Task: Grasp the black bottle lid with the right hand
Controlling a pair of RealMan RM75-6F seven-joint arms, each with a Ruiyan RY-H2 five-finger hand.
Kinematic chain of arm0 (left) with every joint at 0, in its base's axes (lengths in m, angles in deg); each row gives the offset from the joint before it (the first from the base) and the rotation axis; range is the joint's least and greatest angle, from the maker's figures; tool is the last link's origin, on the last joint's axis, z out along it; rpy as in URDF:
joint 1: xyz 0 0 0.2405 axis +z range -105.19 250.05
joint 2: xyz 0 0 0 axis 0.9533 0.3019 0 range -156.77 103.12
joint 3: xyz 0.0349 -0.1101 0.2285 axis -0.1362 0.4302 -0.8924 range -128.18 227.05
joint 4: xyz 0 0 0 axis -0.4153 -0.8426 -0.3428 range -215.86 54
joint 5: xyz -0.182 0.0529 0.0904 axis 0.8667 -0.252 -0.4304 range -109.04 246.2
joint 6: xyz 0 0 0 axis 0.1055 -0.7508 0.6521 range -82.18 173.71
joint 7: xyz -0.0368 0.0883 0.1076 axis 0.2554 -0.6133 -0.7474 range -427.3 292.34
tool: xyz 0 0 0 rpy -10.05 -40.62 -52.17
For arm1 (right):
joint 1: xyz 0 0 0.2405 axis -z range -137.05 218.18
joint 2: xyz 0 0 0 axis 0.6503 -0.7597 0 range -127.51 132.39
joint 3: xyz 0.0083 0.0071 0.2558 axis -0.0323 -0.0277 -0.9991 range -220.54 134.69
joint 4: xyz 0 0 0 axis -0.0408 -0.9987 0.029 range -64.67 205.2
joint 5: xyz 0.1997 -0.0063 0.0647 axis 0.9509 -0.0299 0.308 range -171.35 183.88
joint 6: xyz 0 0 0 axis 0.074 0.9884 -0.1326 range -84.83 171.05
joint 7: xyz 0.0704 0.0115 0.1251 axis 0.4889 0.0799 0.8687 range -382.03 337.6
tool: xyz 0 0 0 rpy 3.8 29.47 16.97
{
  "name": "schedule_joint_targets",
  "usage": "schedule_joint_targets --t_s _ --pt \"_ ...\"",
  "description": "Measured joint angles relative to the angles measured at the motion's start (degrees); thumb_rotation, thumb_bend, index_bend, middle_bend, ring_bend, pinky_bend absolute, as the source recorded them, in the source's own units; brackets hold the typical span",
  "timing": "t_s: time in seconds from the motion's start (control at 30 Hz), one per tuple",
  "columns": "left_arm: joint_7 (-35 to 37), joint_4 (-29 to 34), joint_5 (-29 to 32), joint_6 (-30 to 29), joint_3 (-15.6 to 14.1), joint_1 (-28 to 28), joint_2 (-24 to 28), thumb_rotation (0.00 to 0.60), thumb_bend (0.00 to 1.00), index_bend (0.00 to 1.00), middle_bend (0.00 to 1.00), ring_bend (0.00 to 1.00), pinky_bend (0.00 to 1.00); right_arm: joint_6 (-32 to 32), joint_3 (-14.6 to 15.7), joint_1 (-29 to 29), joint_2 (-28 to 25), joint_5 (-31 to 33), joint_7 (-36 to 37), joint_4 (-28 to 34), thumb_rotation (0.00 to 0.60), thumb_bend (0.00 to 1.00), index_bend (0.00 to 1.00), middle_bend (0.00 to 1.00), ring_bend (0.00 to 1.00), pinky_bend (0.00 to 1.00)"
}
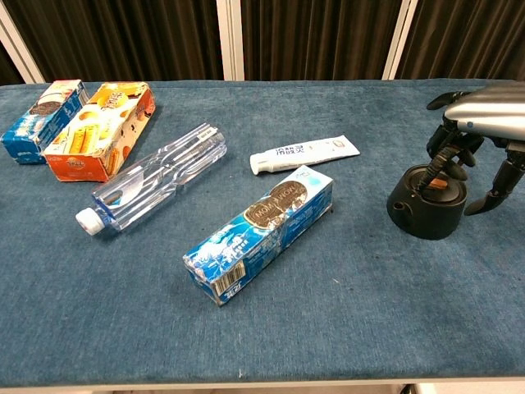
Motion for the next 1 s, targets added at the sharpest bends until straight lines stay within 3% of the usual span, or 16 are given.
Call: schedule_joint_targets --t_s 0.43,0.67,0.77,0.83,1.0 --pt "0.3 -0.3 -0.1 -0.2 0.1 0.0 0.0 0.6 0.05 0.14 0.11 0.02 0.0 -1.6 0.4 -1.0 0.5 2.2 1.2 0.0 0.6 0.0 0.99 0.83 0.84 0.13" --pt "0.2 -0.2 -0.2 -0.3 0.1 0.1 0.0 0.6 0.05 0.14 0.11 0.02 0.0 -2.2 0.0 -1.6 0.2 2.7 4.0 0.1 0.593 0.0 1.0 0.96 0.99 0.17" --pt "0.1 -0.1 -0.2 -0.3 0.1 0.1 0.1 0.6 0.05 0.14 0.11 0.02 0.0 -2.4 -0.1 -1.8 0.1 2.6 6.2 -0.1 0.474 0.0 1.0 0.99 1.0 0.18" --pt "0.1 0.0 -0.1 -0.3 0.1 0.1 0.2 0.6 0.05 0.14 0.11 0.02 0.0 -2.4 -0.1 -1.9 0.1 2.2 8.0 -0.2 0.358 0.0 1.0 1.0 1.0 0.2" --pt "-0.2 0.4 -0.1 -0.2 0.2 0.0 0.3 0.6 0.05 0.14 0.11 0.02 0.0 -1.0 -0.2 -1.9 0.0 0.1 12.4 -1.0 0.238 0.0 1.0 1.0 1.0 0.21"
